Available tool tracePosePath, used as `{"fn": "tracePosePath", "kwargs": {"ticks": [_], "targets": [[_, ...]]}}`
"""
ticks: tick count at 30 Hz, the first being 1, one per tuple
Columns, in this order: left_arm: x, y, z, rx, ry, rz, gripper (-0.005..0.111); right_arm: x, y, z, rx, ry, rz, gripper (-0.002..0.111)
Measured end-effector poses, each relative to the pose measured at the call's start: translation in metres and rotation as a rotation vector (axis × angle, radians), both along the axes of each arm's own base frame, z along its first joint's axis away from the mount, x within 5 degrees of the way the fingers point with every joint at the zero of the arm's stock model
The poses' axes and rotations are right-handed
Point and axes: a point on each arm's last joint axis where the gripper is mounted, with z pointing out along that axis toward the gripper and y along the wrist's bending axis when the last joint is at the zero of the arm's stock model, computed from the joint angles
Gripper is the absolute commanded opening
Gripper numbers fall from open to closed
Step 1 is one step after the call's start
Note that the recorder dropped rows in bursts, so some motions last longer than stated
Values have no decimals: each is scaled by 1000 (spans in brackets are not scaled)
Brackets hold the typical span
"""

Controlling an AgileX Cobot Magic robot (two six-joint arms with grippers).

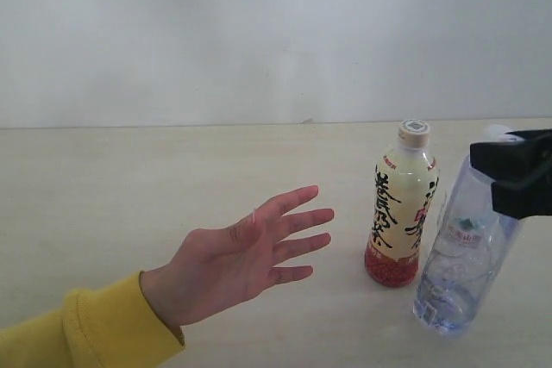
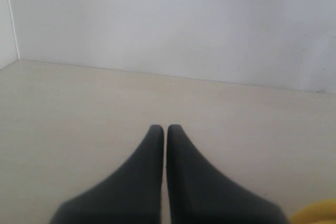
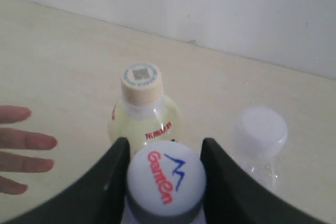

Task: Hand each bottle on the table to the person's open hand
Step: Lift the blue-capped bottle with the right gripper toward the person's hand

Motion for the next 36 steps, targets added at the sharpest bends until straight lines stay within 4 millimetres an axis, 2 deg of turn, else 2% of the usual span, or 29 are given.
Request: {"fn": "tracePosePath", "kwargs": {"ticks": [5,10,17,19,23,25,29,33,36], "targets": [[0,0,0,0,0,0,4,-20,1,22,105,-65,-1,0],[0,0,0,0,0,0,4,-35,11,24,149,-13,126,0],[0,0,0,0,0,0,4,-39,19,27,203,-8,223,0],[0,0,0,0,0,0,4,-39,24,29,251,-26,267,0],[0,0,0,0,0,0,4,-34,39,26,227,-32,349,0],[0,0,0,0,0,0,4,-29,51,24,186,-25,387,0],[0,0,0,0,0,0,4,-5,98,35,47,-46,436,0],[0,0,0,0,0,0,4,20,141,44,25,-46,504,0],[0,0,0,0,0,0,4,33,161,43,12,-47,542,0]]}}
